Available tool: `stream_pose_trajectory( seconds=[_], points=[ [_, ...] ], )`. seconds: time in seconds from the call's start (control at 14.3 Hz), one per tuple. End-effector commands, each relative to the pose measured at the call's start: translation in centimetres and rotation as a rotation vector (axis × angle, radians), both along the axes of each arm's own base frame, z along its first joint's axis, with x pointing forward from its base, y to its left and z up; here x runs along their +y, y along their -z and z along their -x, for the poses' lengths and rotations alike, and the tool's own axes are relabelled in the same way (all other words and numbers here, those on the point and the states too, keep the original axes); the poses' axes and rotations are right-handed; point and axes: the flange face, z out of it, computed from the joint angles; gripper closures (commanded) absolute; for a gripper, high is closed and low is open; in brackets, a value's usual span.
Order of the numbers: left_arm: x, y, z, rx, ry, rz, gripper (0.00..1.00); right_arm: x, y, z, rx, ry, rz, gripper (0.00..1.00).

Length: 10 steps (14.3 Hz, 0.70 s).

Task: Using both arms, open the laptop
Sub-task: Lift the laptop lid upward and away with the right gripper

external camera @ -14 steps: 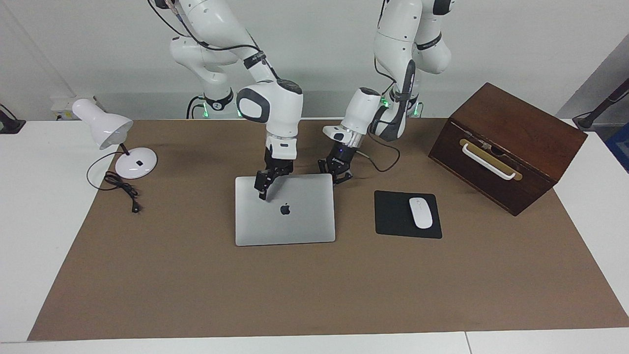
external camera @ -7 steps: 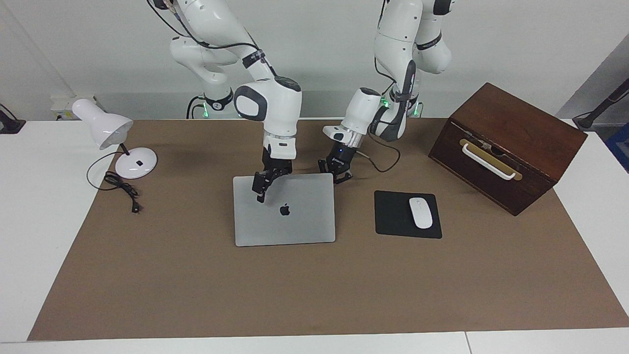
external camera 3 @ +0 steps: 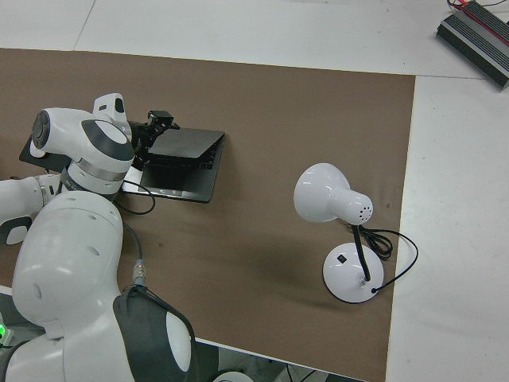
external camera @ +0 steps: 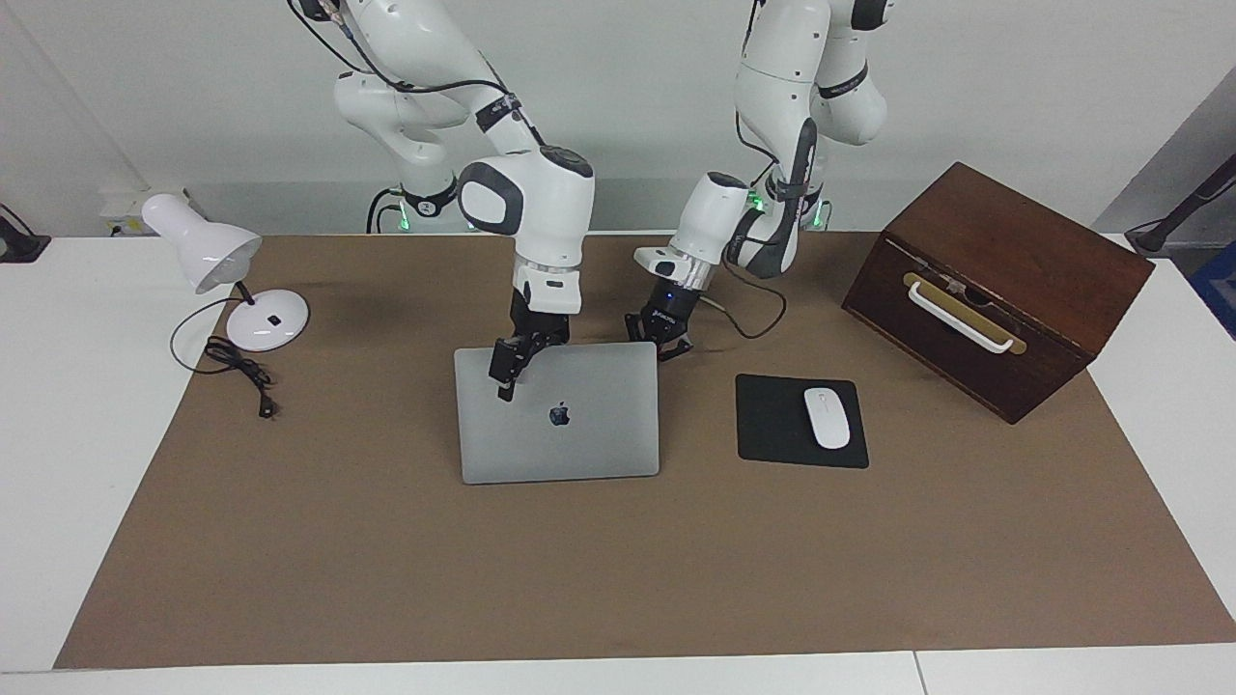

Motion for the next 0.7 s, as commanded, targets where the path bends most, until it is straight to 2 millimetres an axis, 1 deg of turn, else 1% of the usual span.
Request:
stream_pose_trajectory(
  seconds=[0.0, 0.21, 0.49, 0.63],
  points=[
    [-0.5, 2.0, -0.6, 0.006, 0.015, -0.019, 1.0, -0.7, 0.0, -2.0, 0.003, -0.006, 0.001, 0.0],
    [-0.6, 2.0, -0.6, 0.005, 0.021, -0.021, 1.0, -1.2, -0.3, -2.9, 0.002, -0.006, -0.002, 0.0],
    [-0.5, 2.0, -0.6, 0.001, 0.034, -0.028, 1.0, -1.4, -1.8, -3.8, 0.02, -0.001, -0.026, 0.0],
    [-0.5, 2.0, -0.6, 0.0, 0.035, -0.027, 1.0, -1.9, -2.1, -4.3, 0.026, -0.008, -0.029, 0.0]
  ],
)
